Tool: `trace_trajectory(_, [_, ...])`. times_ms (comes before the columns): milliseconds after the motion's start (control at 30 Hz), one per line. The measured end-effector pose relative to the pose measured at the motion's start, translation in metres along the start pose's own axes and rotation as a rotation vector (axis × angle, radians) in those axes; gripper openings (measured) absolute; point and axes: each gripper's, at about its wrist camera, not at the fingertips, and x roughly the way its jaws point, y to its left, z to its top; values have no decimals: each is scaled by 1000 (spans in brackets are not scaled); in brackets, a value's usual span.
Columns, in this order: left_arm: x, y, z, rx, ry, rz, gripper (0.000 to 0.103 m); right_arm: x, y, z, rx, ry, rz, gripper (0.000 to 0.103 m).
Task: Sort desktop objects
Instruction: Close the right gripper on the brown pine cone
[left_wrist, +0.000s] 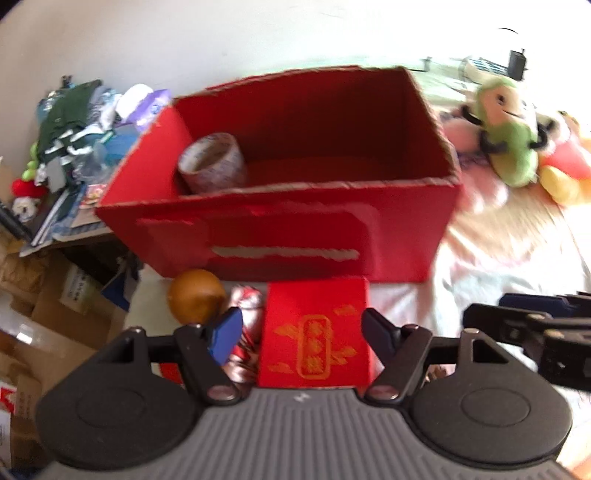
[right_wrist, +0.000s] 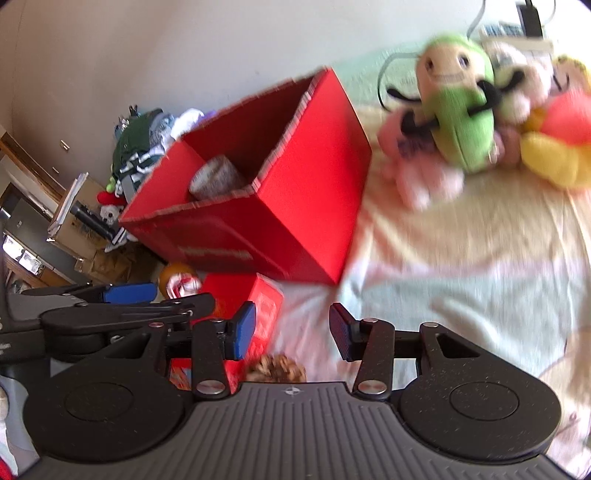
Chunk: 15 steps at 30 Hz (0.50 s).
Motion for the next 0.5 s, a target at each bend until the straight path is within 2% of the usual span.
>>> trace_trajectory(333, [-24, -17, -37, 115, -58, -241, 68, 5, -36, -15, 179, 110, 132, 47])
trace_trajectory(433, [-19, -32, -44, 152, -39, -250, 67, 7, -42, -18, 223, 147, 181, 47])
trace_trajectory(500, [-14, -37, -48, 155, -19, -247, 63, 8, -44, -19, 235, 163, 202, 48])
